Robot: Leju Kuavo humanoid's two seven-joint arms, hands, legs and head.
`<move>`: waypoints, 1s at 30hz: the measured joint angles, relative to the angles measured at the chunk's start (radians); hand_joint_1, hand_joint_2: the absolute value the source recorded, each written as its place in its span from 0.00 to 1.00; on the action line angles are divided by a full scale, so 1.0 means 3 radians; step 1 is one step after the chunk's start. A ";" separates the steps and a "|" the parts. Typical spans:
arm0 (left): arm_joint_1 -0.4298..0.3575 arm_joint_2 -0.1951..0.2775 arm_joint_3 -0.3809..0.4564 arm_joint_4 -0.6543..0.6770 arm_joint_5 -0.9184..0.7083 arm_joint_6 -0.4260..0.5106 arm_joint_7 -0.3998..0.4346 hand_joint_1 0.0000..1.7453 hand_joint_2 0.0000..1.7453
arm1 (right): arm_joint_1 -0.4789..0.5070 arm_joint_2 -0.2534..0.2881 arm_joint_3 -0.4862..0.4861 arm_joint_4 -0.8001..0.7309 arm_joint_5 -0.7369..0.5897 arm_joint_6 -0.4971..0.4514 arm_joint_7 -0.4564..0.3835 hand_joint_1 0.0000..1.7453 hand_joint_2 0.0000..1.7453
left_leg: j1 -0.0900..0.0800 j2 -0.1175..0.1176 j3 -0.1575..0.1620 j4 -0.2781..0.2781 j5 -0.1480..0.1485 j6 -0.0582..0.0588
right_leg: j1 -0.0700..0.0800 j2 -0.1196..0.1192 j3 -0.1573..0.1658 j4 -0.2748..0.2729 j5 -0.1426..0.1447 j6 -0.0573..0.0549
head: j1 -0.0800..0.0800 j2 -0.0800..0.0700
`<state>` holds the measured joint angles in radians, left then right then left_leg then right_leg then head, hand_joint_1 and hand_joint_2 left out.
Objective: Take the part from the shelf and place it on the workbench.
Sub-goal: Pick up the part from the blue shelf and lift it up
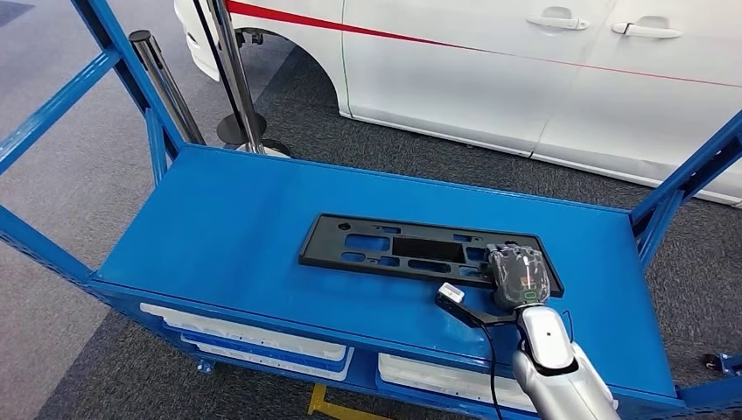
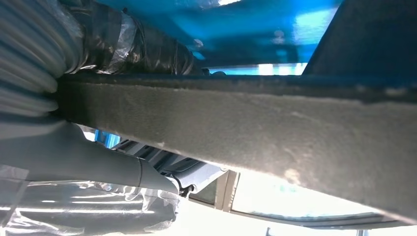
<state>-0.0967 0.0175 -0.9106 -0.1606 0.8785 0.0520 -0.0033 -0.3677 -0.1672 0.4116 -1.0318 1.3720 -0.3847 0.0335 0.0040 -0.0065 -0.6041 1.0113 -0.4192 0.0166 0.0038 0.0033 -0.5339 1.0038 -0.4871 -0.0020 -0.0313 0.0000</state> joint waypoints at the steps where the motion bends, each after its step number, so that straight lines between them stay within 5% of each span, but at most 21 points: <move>1: 0.0003 0.0000 0.0000 0.0000 0.0002 0.0025 0.0018 0.00 1.00 | 0.0019 -0.0002 -0.0007 -0.0026 -0.0009 -0.0013 -0.0005 1.00 1.00 | 0.0000 0.0000 0.0000 0.0000 0.0000 0.0000 | 0.0000 0.0000 0.0000 0.0000 0.0000 0.0000 | 0.0000 0.0000; 8: 0.0026 0.0012 -0.0010 0.0002 -0.0004 0.0074 0.0116 0.00 1.00 | 0.0313 -0.0024 -0.0048 -0.0482 -0.0111 -0.0426 -0.0158 1.00 1.00 | -0.0007 -0.0001 -0.0013 0.0008 -0.0004 0.0004 | -0.0008 0.0000 -0.0008 -0.0001 0.0001 0.0005 | 0.0000 0.0000; 15: 0.0029 0.0032 -0.0017 0.0006 0.0040 0.0107 0.0162 0.00 1.00 | 0.0574 -0.0114 -0.0051 -0.1180 -0.0244 -0.0557 -0.0309 1.00 1.00 | -0.0017 0.0003 -0.0016 -0.0002 0.0008 0.0055 | -0.0031 0.0002 -0.0010 0.0004 -0.0007 0.0052 | -0.0001 0.0000; 17: 0.0022 0.0031 -0.0023 0.0006 0.0038 0.0108 0.0170 0.00 1.00 | 0.0600 -0.0138 -0.0058 -0.1302 -0.0290 -0.0523 -0.0329 1.00 1.00 | 0.0005 0.0016 -0.0005 -0.0051 0.0039 0.0083 | -0.0032 0.0002 -0.0059 0.0129 -0.0129 0.0068 | 0.0001 0.0000; 20: 0.0017 0.0031 -0.0038 0.0006 0.0034 0.0108 0.0180 0.00 1.00 | 0.0636 -0.0169 -0.0067 -0.1398 -0.0311 -0.0507 -0.0340 1.00 1.00 | 0.0014 0.0027 -0.0025 -0.0062 0.0058 0.0095 | -0.0053 0.0002 -0.0306 0.0715 -0.0474 0.0099 | 0.0002 0.0000; 21: 0.0017 0.0031 -0.0044 0.0006 0.0033 0.0108 0.0185 0.00 1.00 | 0.0652 -0.0176 -0.0069 -0.1413 -0.0313 -0.0505 -0.0340 1.00 1.00 | 0.0017 0.0028 -0.0037 -0.0055 0.0062 0.0091 | -0.0066 0.0002 -0.0367 0.0869 -0.0521 0.0113 | 0.0002 0.0000; 23: 0.0016 0.0029 -0.0057 0.0006 0.0027 0.0110 0.0197 0.00 1.00 | 0.0675 -0.0188 -0.0070 -0.1437 -0.0315 -0.0504 -0.0345 1.00 1.00 | 0.0029 0.0028 -0.0067 -0.0031 0.0070 0.0076 | -0.0096 -0.0002 -0.0320 0.0822 -0.0416 0.0140 | 0.0001 0.0000; 26: 0.0011 0.0028 -0.0079 0.0007 0.0008 0.0115 0.0216 0.00 1.00 | 0.0684 -0.0199 -0.0073 -0.1476 -0.0315 -0.0507 -0.0358 1.00 1.00 | 0.0046 0.0020 -0.0123 0.0031 0.0080 0.0019 | -0.0125 0.0005 -0.0001 0.0237 -0.0158 0.0165 | 0.0001 0.0000; 30: 0.0017 0.0030 -0.0098 0.0009 0.0003 0.0122 0.0237 0.00 1.00 | 0.0705 -0.0207 -0.0073 -0.1541 -0.0333 -0.0510 -0.0388 1.00 1.00 | 0.0043 -0.0005 -0.0165 0.0052 0.0135 -0.0089 | -0.0104 0.0029 0.0002 0.0119 -0.0096 0.0072 | -0.0003 0.0000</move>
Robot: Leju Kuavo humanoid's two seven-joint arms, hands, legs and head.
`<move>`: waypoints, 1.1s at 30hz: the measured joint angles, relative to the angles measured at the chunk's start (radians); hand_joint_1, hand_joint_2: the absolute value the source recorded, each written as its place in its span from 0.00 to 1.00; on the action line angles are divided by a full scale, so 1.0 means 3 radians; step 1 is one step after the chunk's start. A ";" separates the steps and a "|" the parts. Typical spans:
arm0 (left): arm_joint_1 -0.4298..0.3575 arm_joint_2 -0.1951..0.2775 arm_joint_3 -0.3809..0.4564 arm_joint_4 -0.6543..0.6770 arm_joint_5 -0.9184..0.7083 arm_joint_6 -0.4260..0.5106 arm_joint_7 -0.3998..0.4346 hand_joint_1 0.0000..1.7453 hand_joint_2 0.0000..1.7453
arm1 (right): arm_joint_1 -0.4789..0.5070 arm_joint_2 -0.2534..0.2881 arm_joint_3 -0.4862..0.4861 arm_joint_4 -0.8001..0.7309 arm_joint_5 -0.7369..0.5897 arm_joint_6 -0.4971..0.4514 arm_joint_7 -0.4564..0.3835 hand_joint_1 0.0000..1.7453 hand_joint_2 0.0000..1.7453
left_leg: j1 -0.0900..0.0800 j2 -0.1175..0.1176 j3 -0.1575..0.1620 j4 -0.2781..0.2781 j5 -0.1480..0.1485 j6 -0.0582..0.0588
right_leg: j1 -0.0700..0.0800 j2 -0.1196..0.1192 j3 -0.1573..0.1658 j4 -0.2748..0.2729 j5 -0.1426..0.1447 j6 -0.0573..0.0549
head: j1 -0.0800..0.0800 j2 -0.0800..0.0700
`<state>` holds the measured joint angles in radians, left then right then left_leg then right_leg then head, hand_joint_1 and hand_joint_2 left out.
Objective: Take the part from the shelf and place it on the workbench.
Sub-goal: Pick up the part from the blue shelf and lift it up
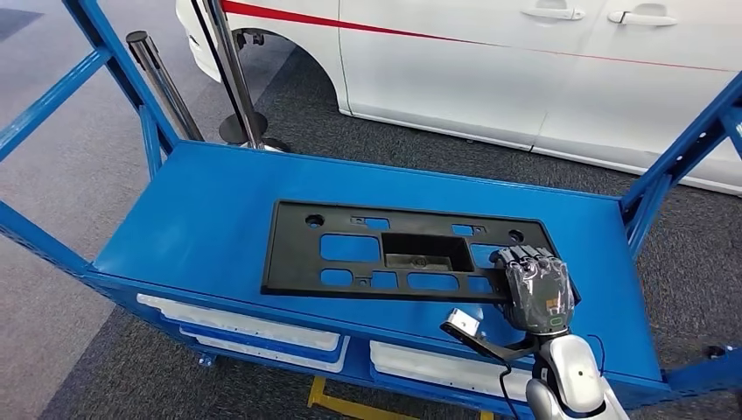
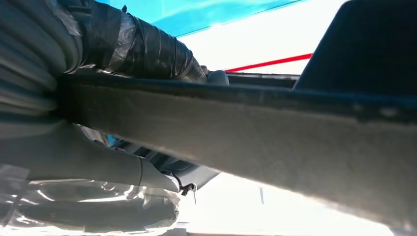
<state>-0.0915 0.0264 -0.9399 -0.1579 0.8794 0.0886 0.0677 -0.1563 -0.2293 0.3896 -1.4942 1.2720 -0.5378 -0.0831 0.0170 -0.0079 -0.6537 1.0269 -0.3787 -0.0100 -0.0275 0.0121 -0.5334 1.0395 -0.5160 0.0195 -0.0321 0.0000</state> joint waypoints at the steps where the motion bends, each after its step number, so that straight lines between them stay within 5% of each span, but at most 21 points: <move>1: 0.0003 -0.0001 -0.0001 0.0001 0.0000 0.0000 0.0006 0.00 1.00 | 0.0004 -0.0001 0.0000 -0.0017 -0.0011 0.0001 -0.0011 1.00 1.00 | 0.0006 0.0001 -0.0022 0.0021 -0.0029 -0.0020 | 0.0001 -0.0005 -0.0024 0.0001 0.0022 -0.0037 | -0.0001 0.0000; 3: 0.0007 -0.0004 -0.0003 0.0004 0.0001 0.0002 0.0016 0.00 1.00 | 0.0014 -0.0002 0.0001 -0.0057 -0.0039 0.0002 -0.0031 1.00 1.00 | 0.0018 0.0008 -0.0108 0.0236 -0.0254 -0.0045 | 0.0003 -0.0017 -0.0086 -0.0007 0.0080 -0.0106 | -0.0001 0.0000; 5: 0.0004 -0.0005 -0.0004 0.0004 0.0001 0.0004 0.0023 0.00 1.00 | 0.0027 -0.0003 0.0001 -0.0087 -0.0059 0.0003 -0.0040 1.00 1.00 | 0.0017 0.0015 -0.0232 0.0675 -0.0574 -0.0058 | 0.0023 -0.0023 -0.0161 -0.0002 0.0137 -0.0138 | -0.0002 0.0000; 7: 0.0003 -0.0005 -0.0005 0.0004 0.0001 0.0006 0.0027 0.00 1.00 | 0.0041 -0.0004 0.0002 -0.0097 -0.0067 0.0003 -0.0044 1.00 1.00 | 0.0011 0.0015 -0.0255 0.0967 -0.0691 -0.0051 | 0.0050 -0.0028 -0.0236 0.0006 0.0189 -0.0148 | -0.0002 0.0000; 9: 0.0002 -0.0006 -0.0005 0.0004 0.0001 0.0006 0.0027 0.00 1.00 | 0.0053 -0.0004 0.0002 -0.0108 -0.0068 0.0003 -0.0047 1.00 1.00 | -0.0005 0.0014 -0.0027 0.0764 -0.0579 -0.0005 | 0.0079 -0.0030 -0.0302 0.0015 0.0236 -0.0153 | -0.0002 0.0000; 11: -0.0004 0.0000 -0.0005 0.0005 0.0001 0.0008 0.0028 0.00 1.00 | 0.0060 -0.0005 0.0002 -0.0130 -0.0072 0.0002 -0.0051 1.00 1.00 | -0.0037 0.0014 0.0332 0.0264 -0.0492 0.0069 | 0.0097 -0.0031 -0.0347 0.0022 0.0280 -0.0146 | -0.0002 0.0000; 13: -0.0009 0.0006 -0.0007 0.0006 0.0002 0.0011 0.0030 0.00 1.00 | 0.0062 -0.0008 0.0002 -0.0147 -0.0080 0.0003 -0.0057 1.00 1.00 | -0.0068 0.0017 0.0506 -0.0019 -0.0474 0.0106 | 0.0090 -0.0038 -0.0358 0.0012 0.0324 -0.0113 | -0.0001 0.0000; 15: -0.0014 0.0006 -0.0012 0.0006 0.0007 0.0014 0.0032 0.00 1.00 | 0.0067 -0.0012 0.0002 -0.0164 -0.0095 0.0003 -0.0065 1.00 1.00 | -0.0078 0.0020 0.0498 -0.0079 -0.0415 0.0117 | 0.0081 -0.0041 -0.0358 -0.0016 0.0377 -0.0065 | -0.0001 0.0000; 17: -0.0022 -0.0001 -0.0020 0.0006 0.0016 0.0017 0.0033 0.00 1.00 | 0.0075 -0.0019 0.0003 -0.0186 -0.0117 0.0002 -0.0076 1.00 1.00 | -0.0063 0.0042 0.0473 -0.0151 -0.0327 0.0158 | 0.0083 -0.0035 -0.0393 0.0028 0.0306 -0.0030 | 0.0001 0.0000; 21: -0.0018 -0.0013 -0.0027 0.0006 0.0033 0.0020 0.0035 0.00 1.00 | 0.0105 -0.0035 0.0002 -0.0214 -0.0148 0.0000 -0.0089 1.00 1.00 | -0.0050 0.0066 0.0305 -0.0177 -0.0165 0.0192 | 0.0057 -0.0031 -0.0576 0.0693 -0.0233 0.0025 | 0.0004 0.0000; 23: -0.0016 -0.0016 -0.0029 0.0006 0.0036 0.0022 0.0035 0.00 1.00 | 0.0126 -0.0040 0.0002 -0.0217 -0.0148 0.0000 -0.0089 1.00 1.00 | -0.0047 0.0066 0.0190 -0.0144 -0.0103 0.0179 | 0.0037 -0.0033 -0.0532 0.0856 -0.0211 0.0053 | 0.0004 0.0000; 25: -0.0016 -0.0021 -0.0032 0.0006 0.0037 0.0023 0.0035 0.00 1.00 | 0.0133 -0.0044 0.0002 -0.0225 -0.0150 0.0000 -0.0089 1.00 1.00 | -0.0041 0.0066 0.0080 -0.0088 -0.0057 0.0152 | 0.0018 -0.0037 -0.0271 0.0587 -0.0040 0.0070 | 0.0004 0.0000; 28: -0.0016 -0.0029 -0.0040 0.0007 0.0041 0.0028 0.0038 0.00 1.00 | 0.0140 -0.0047 0.0001 -0.0261 -0.0172 -0.0001 -0.0095 1.00 1.00 | -0.0043 0.0060 -0.0021 -0.0012 0.0000 0.0093 | 0.0035 -0.0035 0.0121 0.0013 -0.0074 0.0029 | 0.0003 0.0000; 31: -0.0007 -0.0029 -0.0051 0.0011 0.0050 0.0042 0.0044 0.00 1.00 | 0.0165 -0.0054 -0.0002 -0.0307 -0.0200 -0.0003 -0.0111 1.00 1.00 | -0.0039 0.0051 -0.0041 -0.0013 0.0061 0.0029 | 0.0044 -0.0037 0.0099 -0.0051 -0.0045 -0.0061 | 0.0005 0.0000; 33: 0.0000 -0.0030 -0.0054 0.0017 0.0056 0.0051 0.0051 0.00 1.00 | 0.0193 -0.0055 -0.0001 -0.0348 -0.0214 -0.0004 -0.0123 1.00 1.00 | -0.0030 0.0038 -0.0103 0.0109 -0.0114 -0.0007 | 0.0029 -0.0052 0.0029 -0.0066 0.0039 -0.0125 | 0.0004 0.0000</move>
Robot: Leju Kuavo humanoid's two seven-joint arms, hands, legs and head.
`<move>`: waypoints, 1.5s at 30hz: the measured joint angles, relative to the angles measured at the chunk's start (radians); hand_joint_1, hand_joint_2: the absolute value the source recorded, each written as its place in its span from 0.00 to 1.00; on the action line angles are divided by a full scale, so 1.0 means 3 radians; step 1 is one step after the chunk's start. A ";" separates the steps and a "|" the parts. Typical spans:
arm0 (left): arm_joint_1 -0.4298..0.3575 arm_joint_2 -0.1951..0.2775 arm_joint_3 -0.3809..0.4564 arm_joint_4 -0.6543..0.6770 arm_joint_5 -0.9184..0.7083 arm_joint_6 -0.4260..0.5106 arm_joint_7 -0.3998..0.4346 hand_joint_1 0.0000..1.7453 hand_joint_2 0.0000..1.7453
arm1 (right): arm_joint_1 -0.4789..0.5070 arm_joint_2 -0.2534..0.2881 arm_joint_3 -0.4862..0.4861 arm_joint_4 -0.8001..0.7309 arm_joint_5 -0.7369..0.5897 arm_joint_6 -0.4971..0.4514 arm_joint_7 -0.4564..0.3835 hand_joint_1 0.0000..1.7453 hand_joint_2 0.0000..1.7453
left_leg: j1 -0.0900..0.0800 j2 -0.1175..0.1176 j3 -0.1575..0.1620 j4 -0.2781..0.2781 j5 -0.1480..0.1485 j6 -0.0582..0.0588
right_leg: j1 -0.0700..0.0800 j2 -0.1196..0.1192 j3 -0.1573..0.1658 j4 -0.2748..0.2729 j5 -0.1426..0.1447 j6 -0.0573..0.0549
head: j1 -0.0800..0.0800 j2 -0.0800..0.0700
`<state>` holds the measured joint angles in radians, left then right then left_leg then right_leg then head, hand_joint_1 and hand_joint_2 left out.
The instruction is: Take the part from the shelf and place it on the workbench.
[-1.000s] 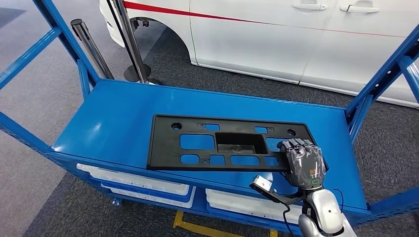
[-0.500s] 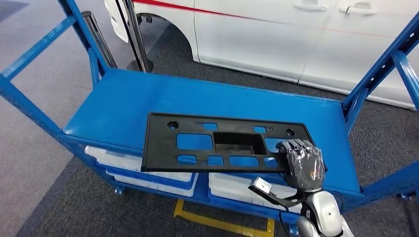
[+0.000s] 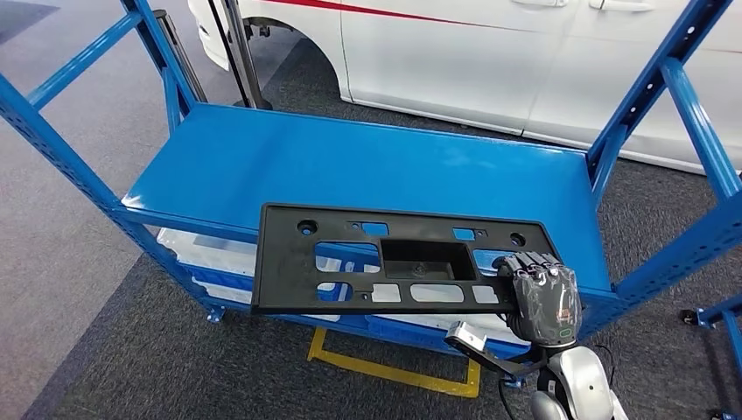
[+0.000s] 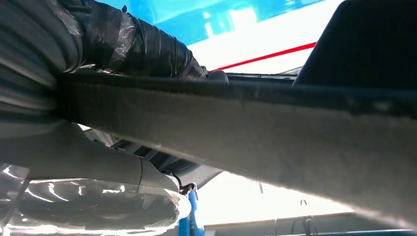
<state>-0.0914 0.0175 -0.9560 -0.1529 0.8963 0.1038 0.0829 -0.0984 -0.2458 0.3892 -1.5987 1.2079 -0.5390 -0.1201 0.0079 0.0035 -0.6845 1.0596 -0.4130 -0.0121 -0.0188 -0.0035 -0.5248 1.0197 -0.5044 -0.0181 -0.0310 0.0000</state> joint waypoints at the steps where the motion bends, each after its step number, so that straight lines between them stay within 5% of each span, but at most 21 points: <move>1: 0.0001 -0.0001 -0.0001 0.0003 0.0004 0.0005 0.0003 0.00 1.00 | 0.0019 0.0000 0.0000 -0.0026 -0.0008 0.0000 -0.0008 1.00 1.00 | 0.0009 -0.0004 -0.0045 0.0155 -0.0178 -0.0014 | -0.0003 -0.0006 -0.0046 -0.0004 0.0044 -0.0021 | -0.0001 0.0000; 3: 0.0000 -0.0002 -0.0003 0.0003 0.0012 0.0017 0.0007 0.00 1.00 | 0.0065 0.0000 0.0000 -0.0076 -0.0025 0.0001 -0.0027 1.00 1.00 | 0.0017 -0.0004 -0.0123 0.0568 -0.0500 -0.0042 | 0.0001 -0.0006 -0.0152 0.0003 0.0124 -0.0036 | -0.0002 0.0000; 5: -0.0002 0.0000 -0.0006 0.0004 0.0021 0.0024 0.0007 0.00 1.00 | 0.0109 0.0000 0.0002 -0.0115 -0.0038 0.0002 -0.0047 1.00 1.00 | 0.0019 -0.0004 -0.0087 0.0810 -0.0527 -0.0056 | 0.0003 -0.0006 -0.0263 0.0021 0.0196 -0.0026 | -0.0003 0.0000; 8: -0.0009 0.0006 -0.0010 0.0004 0.0029 0.0026 0.0006 0.00 1.00 | 0.0160 0.0000 0.0004 -0.0167 -0.0040 0.0000 -0.0060 1.00 1.00 | 0.0016 -0.0008 0.0358 0.0395 -0.0333 -0.0033 | 0.0006 -0.0005 -0.0409 0.0058 0.0295 0.0005 | -0.0003 0.0000; 10: -0.0020 0.0014 -0.0013 0.0005 0.0038 0.0031 0.0001 0.00 1.00 | 0.0179 0.0000 0.0004 -0.0204 -0.0040 -0.0002 -0.0063 1.00 1.00 | 0.0000 -0.0016 0.0680 -0.0057 -0.0386 0.0002 | 0.0012 -0.0006 -0.0453 0.0069 0.0353 0.0039 | -0.0002 0.0000; 12: -0.0025 0.0024 -0.0019 0.0007 0.0048 0.0036 -0.0010 0.00 1.00 | 0.0192 0.0000 0.0005 -0.0225 -0.0040 -0.0003 -0.0064 1.00 1.00 | -0.0019 -0.0020 0.0754 -0.0228 -0.0414 0.0036 | 0.0013 -0.0007 -0.0464 0.0052 0.0423 0.0081 | -0.0002 0.0000; 14: -0.0029 0.0028 -0.0025 0.0007 0.0054 0.0037 -0.0020 0.00 1.00 | 0.0209 0.0001 0.0006 -0.0234 -0.0039 -0.0002 -0.0066 1.00 1.00 | -0.0010 -0.0004 0.0698 -0.0239 -0.0342 0.0087 | 0.0009 -0.0002 -0.0487 0.0063 0.0407 0.0116 | -0.0003 0.0000; 16: -0.0032 0.0030 -0.0028 0.0007 0.0057 0.0037 -0.0029 0.00 1.00 | 0.0224 0.0001 0.0010 -0.0239 -0.0037 -0.0002 -0.0074 1.00 1.00 | 0.0003 0.0019 0.0620 -0.0249 -0.0254 0.0146 | 0.0006 0.0004 -0.0561 0.0257 0.0144 0.0129 | 0.0001 0.0000; 18: -0.0032 0.0033 -0.0029 0.0007 0.0066 0.0035 -0.0044 0.00 1.00 | 0.0230 0.0000 0.0016 -0.0240 -0.0033 -0.0001 -0.0080 1.00 1.00 | -0.0006 0.0027 0.0511 -0.0235 -0.0170 0.0173 | 0.0005 0.0006 -0.0659 0.0664 -0.0188 0.0137 | 0.0003 0.0000; 19: -0.0031 0.0036 -0.0029 0.0007 0.0073 0.0033 -0.0055 0.00 1.00 | 0.0231 0.0000 0.0019 -0.0241 -0.0031 0.0000 -0.0081 1.00 1.00 | -0.0012 0.0028 0.0447 -0.0226 -0.0128 0.0173 | 0.0006 0.0006 -0.0681 0.0855 -0.0260 0.0141 | 0.0004 0.0000; 21: -0.0032 0.0040 -0.0029 0.0007 0.0089 0.0028 -0.0078 0.00 1.00 | 0.0233 0.0001 0.0025 -0.0242 -0.0029 0.0000 -0.0082 1.00 1.00 | -0.0021 0.0029 0.0320 -0.0197 -0.0053 0.0166 | 0.0007 0.0006 -0.0591 0.0970 -0.0172 0.0140 | 0.0004 0.0000; 23: -0.0033 0.0044 -0.0029 0.0007 0.0107 0.0026 -0.0086 0.00 1.00 | 0.0229 0.0001 0.0031 -0.0243 -0.0031 -0.0001 -0.0084 1.00 1.00 | -0.0025 0.0027 0.0209 -0.0153 0.0003 0.0150 | 0.0014 0.0005 -0.0283 0.0647 -0.0034 0.0114 | 0.0003 0.0000; 25: -0.0034 0.0052 -0.0029 0.0007 0.0128 0.0027 -0.0082 0.00 1.00 | 0.0222 0.0002 0.0041 -0.0246 -0.0038 -0.0004 -0.0092 1.00 1.00 | -0.0032 0.0023 0.0145 -0.0115 0.0052 0.0118 | 0.0035 0.0004 0.0039 0.0190 -0.0088 0.0080 | 0.0001 0.0000; 28: -0.0027 0.0077 -0.0029 0.0008 0.0153 0.0029 -0.0074 0.00 1.00 | 0.0218 0.0008 0.0059 -0.0251 -0.0054 -0.0007 -0.0107 1.00 1.00 | -0.0032 0.0022 0.0118 -0.0126 0.0140 0.0056 | 0.0054 0.0002 0.0116 -0.0007 -0.0121 0.0037 | 0.0001 0.0000; 31: -0.0015 0.0102 -0.0030 0.0011 0.0165 0.0032 -0.0072 0.00 1.00 | 0.0215 0.0030 0.0070 -0.0252 -0.0062 -0.0008 -0.0115 1.00 1.00 | -0.0019 0.0007 0.0035 0.0023 -0.0071 -0.0006 | 0.0030 -0.0018 0.0012 -0.0028 0.0003 -0.0033 | 0.0001 0.0000; 33: -0.0015 0.0120 -0.0031 0.0011 0.0181 0.0038 -0.0087 0.00 1.00 | 0.0219 0.0049 0.0079 -0.0252 -0.0078 -0.0009 -0.0124 1.00 1.00 | -0.0004 0.0003 -0.0073 0.0404 -0.0422 -0.0046 | 0.0028 -0.0020 -0.0100 -0.0025 0.0081 -0.0059 | 0.0000 0.0000; 35: -0.0012 0.0140 -0.0031 0.0011 0.0191 0.0034 -0.0139 0.00 1.00 | 0.0233 0.0071 0.0093 -0.0252 -0.0091 -0.0016 -0.0130 1.00 1.00 | 0.0007 0.0004 -0.0135 0.0799 -0.0541 -0.0074 | 0.0028 -0.0016 -0.0217 -0.0017 0.0158 -0.0052 | 0.0000 0.0000; 37: -0.0009 0.0155 -0.0033 0.0013 0.0188 0.0010 -0.0190 0.00 1.00 | 0.0253 0.0089 0.0111 -0.0252 -0.0093 -0.0024 -0.0135 1.00 1.00 | 0.0015 0.0008 -0.0032 0.0851 -0.0361 -0.0085 | 0.0026 -0.0038 -0.0321 0.0000 0.0224 -0.0039 | 0.0000 0.0000; 38: -0.0009 0.0161 -0.0038 0.0015 0.0183 -0.0004 -0.0197 0.00 1.00 | 0.0263 0.0097 0.0118 -0.0252 -0.0093 -0.0026 -0.0137 1.00 1.00 | 0.0018 0.0026 0.0108 0.0702 -0.0262 -0.0086 | 0.0024 -0.0054 -0.0363 0.0013 0.0250 -0.0030 | 0.0000 0.0000; 41: -0.0027 0.0167 -0.0065 0.0019 0.0174 -0.0026 -0.0163 0.00 1.00 | 0.0303 0.0115 0.0127 -0.0260 -0.0094 -0.0026 -0.0135 1.00 1.00 | -0.0003 0.0145 0.0630 -0.0033 -0.0341 -0.0046 | 0.0039 -0.0112 -0.0419 0.0060 0.0298 0.0015 | 0.0000 0.0000; 45: -0.0017 0.0163 -0.0108 0.0022 0.0174 -0.0035 -0.0124 0.00 1.00 | 0.0334 0.0124 0.0132 -0.0267 -0.0096 -0.0024 -0.0133 1.00 1.00 | -0.0010 0.0086 0.0687 -0.0241 -0.0370 0.0092 | 0.0033 -0.0180 -0.0432 0.0091 0.0310 0.0100 | 0.0003 0.0000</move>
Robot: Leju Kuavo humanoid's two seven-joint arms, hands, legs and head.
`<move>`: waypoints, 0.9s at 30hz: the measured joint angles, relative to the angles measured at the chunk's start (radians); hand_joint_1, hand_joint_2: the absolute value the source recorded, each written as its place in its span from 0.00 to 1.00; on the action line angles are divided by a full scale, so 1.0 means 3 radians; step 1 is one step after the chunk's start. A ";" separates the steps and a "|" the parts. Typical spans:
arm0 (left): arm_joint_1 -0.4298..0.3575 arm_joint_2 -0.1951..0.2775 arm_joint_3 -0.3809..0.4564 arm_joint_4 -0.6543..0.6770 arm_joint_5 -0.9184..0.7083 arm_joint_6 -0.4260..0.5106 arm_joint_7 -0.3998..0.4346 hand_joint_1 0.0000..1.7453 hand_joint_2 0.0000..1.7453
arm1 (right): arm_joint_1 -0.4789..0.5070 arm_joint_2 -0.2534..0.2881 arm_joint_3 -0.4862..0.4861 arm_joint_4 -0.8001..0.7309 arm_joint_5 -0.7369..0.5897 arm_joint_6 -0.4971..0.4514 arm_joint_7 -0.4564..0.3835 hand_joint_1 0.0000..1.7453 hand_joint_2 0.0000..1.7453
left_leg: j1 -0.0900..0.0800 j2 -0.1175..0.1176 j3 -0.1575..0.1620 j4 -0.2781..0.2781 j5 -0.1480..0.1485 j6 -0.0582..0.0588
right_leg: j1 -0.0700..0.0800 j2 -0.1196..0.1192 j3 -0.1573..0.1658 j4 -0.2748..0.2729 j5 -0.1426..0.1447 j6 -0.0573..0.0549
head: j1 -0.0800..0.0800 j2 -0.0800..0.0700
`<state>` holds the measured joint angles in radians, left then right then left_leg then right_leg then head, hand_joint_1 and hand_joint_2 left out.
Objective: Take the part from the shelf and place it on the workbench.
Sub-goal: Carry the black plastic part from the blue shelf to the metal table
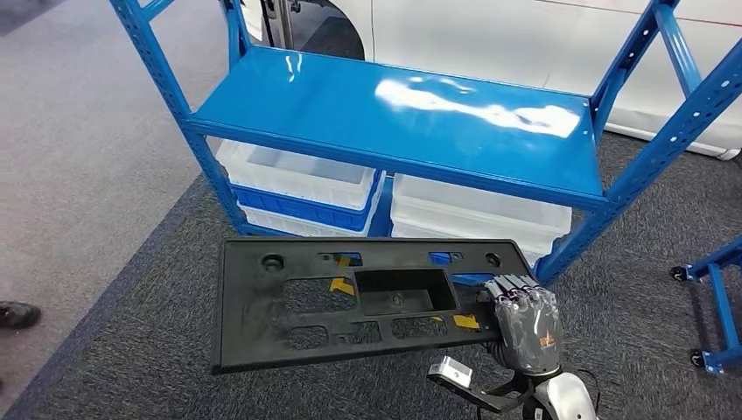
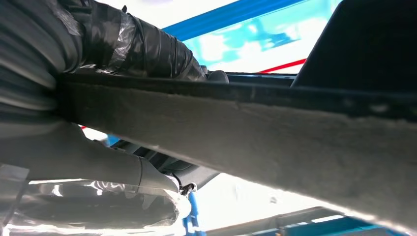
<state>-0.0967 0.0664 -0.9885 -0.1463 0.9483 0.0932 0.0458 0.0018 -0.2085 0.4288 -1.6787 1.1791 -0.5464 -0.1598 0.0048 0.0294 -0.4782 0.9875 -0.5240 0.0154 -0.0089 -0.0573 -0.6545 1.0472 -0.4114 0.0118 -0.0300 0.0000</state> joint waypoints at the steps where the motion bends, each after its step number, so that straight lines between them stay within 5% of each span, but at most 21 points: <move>1: 0.0008 -0.0003 -0.0004 0.0001 0.0000 -0.0001 0.0003 0.00 1.00 | 0.0006 0.0002 0.0003 -0.0001 0.0000 0.0000 -0.0001 1.00 1.00 | 0.0004 -0.0022 -0.0015 -0.0008 0.0030 0.0031 | -0.0005 0.0032 -0.0037 0.0088 -0.0077 0.0015 | 0.0000 0.0000; 4: 0.0022 -0.0008 -0.0010 0.0002 -0.0006 -0.0003 0.0014 0.00 1.00 | 0.0029 0.0004 0.0008 -0.0002 -0.0008 0.0004 -0.0001 1.00 1.00 | 0.0000 -0.0089 -0.0089 0.0000 0.0099 0.0076 | -0.0015 0.0150 -0.0255 0.0672 -0.0462 0.0041 | 0.0000 0.0000; 6: 0.0027 -0.0013 -0.0033 0.0003 -0.0028 -0.0013 0.0033 0.00 1.00 | 0.0045 0.0004 0.0009 -0.0001 -0.0021 0.0017 0.0000 1.00 1.00 | -0.0009 -0.0156 -0.0133 0.0015 0.0124 0.0078 | -0.0014 0.0166 -0.0290 0.0877 -0.0528 0.0042 | 0.0000 0.0000; 8: 0.0031 -0.0026 -0.0074 0.0003 -0.0053 -0.0026 0.0054 0.00 1.00 | 0.0057 0.0004 0.0009 -0.0009 -0.0028 0.0040 0.0000 1.00 1.00 | -0.0013 -0.0233 -0.0152 0.0038 0.0131 0.0072 | -0.0014 0.0205 -0.0092 0.0607 -0.0368 0.0022 | 0.0000 0.0000; 10: 0.0025 -0.0057 -0.0114 0.0003 -0.0071 -0.0033 0.0059 0.00 1.00 | 0.0072 0.0004 0.0009 -0.0034 -0.0019 0.0077 0.0009 1.00 1.00 | -0.0013 -0.0303 -0.0177 0.0069 0.0126 0.0057 | -0.0016 0.0353 0.0151 0.0190 -0.0232 -0.0016 | -0.0001 0.0000; 12: 0.0018 -0.0088 -0.0155 0.0003 -0.0083 -0.0039 0.0056 0.00 1.00 | 0.0104 0.0004 0.0010 -0.0068 0.0003 0.0126 0.0029 1.00 1.00 | 0.0001 -0.0373 -0.0225 0.0091 0.0136 0.0017 | -0.0008 0.0441 0.0236 0.0006 -0.0227 -0.0043 | -0.0001 0.0000; 14: 0.0024 -0.0106 -0.0193 0.0003 -0.0092 -0.0044 0.0055 0.00 1.00 | 0.0130 0.0004 0.0011 -0.0098 0.0027 0.0170 0.0044 1.00 1.00 | 0.0012 -0.0436 -0.0256 0.0090 0.0151 -0.0030 | -0.0010 0.0378 0.0244 -0.0040 -0.0225 -0.0060 | 0.0000 0.0000; 16: 0.0028 -0.0123 -0.0225 0.0003 -0.0098 -0.0048 0.0057 0.00 1.00 | 0.0133 0.0004 0.0011 -0.0116 0.0047 0.0204 0.0055 1.00 1.00 | 0.0002 -0.0358 -0.0300 0.0176 0.0089 -0.0064 | -0.0031 0.0297 0.0276 -0.0096 -0.0207 -0.0094 | -0.0005 0.0000; 19: 0.0009 -0.0128 -0.0252 0.0003 -0.0087 -0.0037 0.0045 0.00 1.00 | 0.0129 0.0004 0.0013 -0.0135 0.0062 0.0226 0.0072 1.00 1.00 | 0.0009 -0.0150 -0.0582 0.0745 -0.0189 -0.0110 | -0.0032 0.0162 0.0297 -0.0124 -0.0204 -0.0123 | -0.0015 0.0000; 21: 0.0008 -0.0119 -0.0254 0.0003 -0.0056 -0.0022 0.0021 0.00 1.00 | 0.0122 0.0004 0.0014 -0.0138 0.0067 0.0227 0.0077 1.00 1.00 | 0.0025 -0.0119 -0.0718 0.0999 -0.0234 -0.0134 | -0.0028 0.0079 0.0295 -0.0116 -0.0212 -0.0125 | -0.0015 0.0000; 22: 0.0011 -0.0113 -0.0254 0.0003 -0.0039 -0.0016 0.0008 0.00 1.00 | 0.0114 0.0004 0.0014 -0.0140 0.0070 0.0227 0.0077 1.00 1.00 | 0.0030 -0.0108 -0.0692 0.0938 -0.0162 -0.0140 | -0.0028 0.0042 0.0296 -0.0109 -0.0218 -0.0121 | -0.0015 0.0000; 25: 0.0005 -0.0092 -0.0253 0.0003 0.0014 -0.0006 -0.0018 0.00 1.00 | 0.0073 0.0003 0.0015 -0.0155 0.0066 0.0227 0.0079 1.00 1.00 | 0.0018 0.0042 -0.0370 0.0280 0.0147 -0.0116 | -0.0018 -0.0060 0.0303 -0.0083 -0.0242 -0.0093 | -0.0015 0.0000; 27: -0.0003 -0.0088 -0.0250 0.0003 0.0052 -0.0006 -0.0016 0.00 1.00 | 0.0040 0.0001 0.0016 -0.0163 0.0063 0.0226 0.0080 1.00 1.00 | -0.0006 0.0099 -0.0286 0.0079 0.0199 -0.0076 | -0.0003 -0.0115 0.0308 -0.0079 -0.0248 -0.0065 | -0.0014 0.0000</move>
<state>-0.0977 0.0400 -1.0635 -0.1453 0.9638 0.0915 0.0410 0.0139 -0.2081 0.4335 -1.7277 1.1980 -0.4787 -0.1359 0.0029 0.0590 -0.5640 1.0110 -0.4643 -0.0075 -0.0098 -0.0918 -0.5620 1.0234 -0.4858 -0.0077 -0.0343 0.0000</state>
